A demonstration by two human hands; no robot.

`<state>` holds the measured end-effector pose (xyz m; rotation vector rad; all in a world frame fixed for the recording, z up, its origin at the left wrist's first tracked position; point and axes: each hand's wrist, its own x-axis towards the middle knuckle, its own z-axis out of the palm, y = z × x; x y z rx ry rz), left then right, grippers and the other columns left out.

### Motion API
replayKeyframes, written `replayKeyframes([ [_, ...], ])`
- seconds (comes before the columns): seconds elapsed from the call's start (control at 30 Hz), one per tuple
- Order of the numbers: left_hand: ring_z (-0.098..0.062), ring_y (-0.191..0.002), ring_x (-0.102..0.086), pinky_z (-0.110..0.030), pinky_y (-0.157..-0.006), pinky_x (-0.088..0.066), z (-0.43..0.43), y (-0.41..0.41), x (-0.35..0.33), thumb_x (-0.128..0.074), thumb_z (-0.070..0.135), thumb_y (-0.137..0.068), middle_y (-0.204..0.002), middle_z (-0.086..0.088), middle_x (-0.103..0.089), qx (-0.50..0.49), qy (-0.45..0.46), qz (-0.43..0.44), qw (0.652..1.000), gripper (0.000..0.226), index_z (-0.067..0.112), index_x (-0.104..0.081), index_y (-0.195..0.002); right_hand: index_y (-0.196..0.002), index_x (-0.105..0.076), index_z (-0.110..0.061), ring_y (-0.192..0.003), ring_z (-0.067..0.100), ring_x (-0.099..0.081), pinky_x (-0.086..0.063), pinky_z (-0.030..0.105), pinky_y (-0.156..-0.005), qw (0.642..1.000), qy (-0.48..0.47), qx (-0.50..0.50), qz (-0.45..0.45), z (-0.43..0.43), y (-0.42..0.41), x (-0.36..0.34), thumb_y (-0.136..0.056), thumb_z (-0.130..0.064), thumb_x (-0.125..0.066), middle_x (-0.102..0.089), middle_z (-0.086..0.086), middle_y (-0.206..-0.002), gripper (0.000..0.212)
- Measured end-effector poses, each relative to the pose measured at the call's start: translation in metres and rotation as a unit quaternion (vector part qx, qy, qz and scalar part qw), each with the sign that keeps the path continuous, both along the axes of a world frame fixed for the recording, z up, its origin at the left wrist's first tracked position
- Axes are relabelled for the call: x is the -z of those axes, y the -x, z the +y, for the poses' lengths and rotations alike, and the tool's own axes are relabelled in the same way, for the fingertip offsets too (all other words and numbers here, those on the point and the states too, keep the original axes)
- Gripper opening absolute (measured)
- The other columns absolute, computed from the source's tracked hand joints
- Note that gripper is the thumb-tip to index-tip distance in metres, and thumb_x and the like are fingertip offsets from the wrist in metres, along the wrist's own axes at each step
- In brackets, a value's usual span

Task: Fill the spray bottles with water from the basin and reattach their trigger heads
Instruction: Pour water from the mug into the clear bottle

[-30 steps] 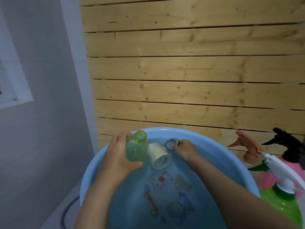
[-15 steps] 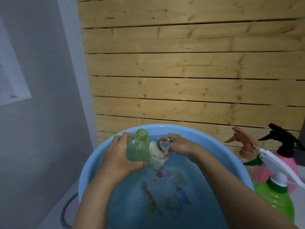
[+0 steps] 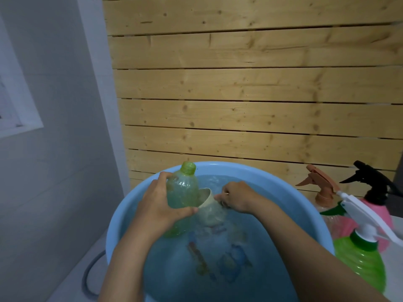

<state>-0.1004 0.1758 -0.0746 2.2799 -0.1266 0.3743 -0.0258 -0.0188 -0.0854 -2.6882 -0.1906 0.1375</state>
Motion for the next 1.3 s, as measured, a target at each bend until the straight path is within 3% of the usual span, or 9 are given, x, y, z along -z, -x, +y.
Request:
replayKeyframes([
  [0.13, -0.015, -0.101, -0.048, -0.027, -0.078, -0.036, 0.000, 0.001, -0.002, -0.086, 0.034, -0.063, -0.111, 0.006, -0.053, -0.010, 0.026, 0.015, 1.000, 0.069, 0.027, -0.037, -0.111, -0.068, -0.047, -0.016, -0.082, 0.024, -0.049, -0.037, 0.030, -0.069, 1.000, 0.008, 0.002, 0.012, 0.001, 0.004, -0.002, -0.097, -0.037, -0.045, -0.054, 0.007, -0.087, 0.036],
  [0.23, -0.017, -0.099, -0.051, -0.028, -0.076, -0.039, -0.001, 0.002, -0.003, -0.086, 0.031, -0.062, -0.109, 0.005, -0.054, -0.010, 0.034, 0.024, 0.999, 0.069, 0.024, -0.037, -0.110, -0.075, -0.050, -0.011, -0.082, 0.023, -0.047, -0.034, 0.028, -0.063, 0.999, -0.016, 0.026, 0.015, 0.000, 0.004, -0.003, -0.095, -0.029, -0.044, -0.052, 0.007, -0.089, 0.028],
  [0.4, -0.018, -0.095, -0.052, -0.031, -0.076, -0.042, -0.001, 0.003, -0.004, -0.086, 0.025, -0.063, -0.099, 0.009, -0.054, -0.014, 0.038, 0.040, 0.998, 0.067, 0.023, -0.037, -0.108, -0.057, -0.043, -0.011, -0.058, 0.016, -0.038, -0.027, 0.026, -0.049, 0.984, -0.140, 0.109, -0.009, 0.000, 0.007, -0.009, -0.088, -0.029, -0.052, -0.045, 0.002, -0.064, 0.036],
  [0.5, -0.019, -0.096, -0.055, -0.036, -0.083, -0.049, 0.000, 0.003, -0.005, -0.084, 0.020, -0.063, -0.099, 0.008, -0.057, -0.017, 0.037, 0.052, 0.998, 0.064, 0.026, -0.041, -0.110, -0.055, -0.039, -0.013, -0.055, 0.015, -0.035, -0.026, 0.027, -0.049, 0.964, -0.213, 0.159, -0.021, -0.002, 0.009, -0.011, -0.083, -0.032, -0.058, -0.038, 0.000, -0.058, 0.039],
  [0.77, -0.018, -0.096, -0.058, -0.031, -0.079, -0.051, 0.003, 0.003, -0.002, -0.086, 0.027, -0.054, -0.103, 0.002, -0.061, -0.027, 0.045, 0.101, 0.993, 0.071, 0.026, -0.048, -0.113, -0.063, -0.043, -0.014, -0.065, 0.019, -0.036, -0.031, 0.029, -0.059, 0.912, -0.360, 0.195, -0.003, -0.004, 0.014, -0.018, -0.074, -0.027, -0.063, -0.038, 0.001, -0.068, 0.026],
  [0.9, -0.016, -0.096, -0.058, -0.030, -0.082, -0.050, 0.003, 0.000, -0.001, -0.086, 0.025, -0.059, -0.098, 0.007, -0.060, -0.029, 0.024, 0.118, 0.992, 0.066, 0.023, -0.048, -0.113, -0.075, -0.051, -0.012, -0.073, 0.020, -0.042, -0.033, 0.029, -0.061, 0.898, -0.393, 0.196, -0.002, -0.003, 0.014, -0.023, -0.075, -0.027, -0.066, -0.044, 0.004, -0.081, 0.021],
  [1.03, -0.017, -0.096, -0.059, -0.030, -0.084, -0.050, 0.005, -0.003, 0.001, -0.087, 0.027, -0.059, -0.091, 0.015, -0.055, -0.031, 0.002, 0.123, 0.992, 0.061, 0.025, -0.047, -0.106, -0.070, -0.039, -0.012, -0.073, 0.020, -0.035, -0.028, 0.030, -0.066, 0.892, -0.405, 0.197, -0.036, -0.003, 0.014, -0.027, -0.076, -0.021, -0.067, -0.037, 0.006, -0.077, 0.030],
  [1.23, -0.017, -0.096, -0.057, -0.027, -0.070, -0.047, 0.008, -0.008, 0.006, -0.084, 0.030, -0.057, -0.105, 0.004, -0.059, -0.030, -0.041, 0.128, 0.990, 0.060, 0.031, -0.045, -0.102, -0.063, -0.033, -0.015, -0.070, 0.020, -0.030, -0.024, 0.030, -0.057, 0.865, -0.441, 0.228, -0.074, -0.004, 0.017, -0.033, -0.072, -0.019, -0.068, -0.033, 0.006, -0.073, 0.036],
  [1.3, -0.019, -0.100, -0.055, -0.028, -0.073, -0.047, 0.009, -0.008, 0.007, -0.083, 0.030, -0.058, -0.110, 0.003, -0.055, -0.036, -0.066, 0.128, 0.989, 0.063, 0.034, -0.043, -0.106, -0.063, -0.033, -0.015, -0.073, 0.019, -0.033, -0.025, 0.030, -0.057, 0.856, -0.457, 0.231, -0.073, -0.005, 0.017, -0.035, -0.071, -0.019, -0.069, -0.035, 0.005, -0.075, 0.037],
])
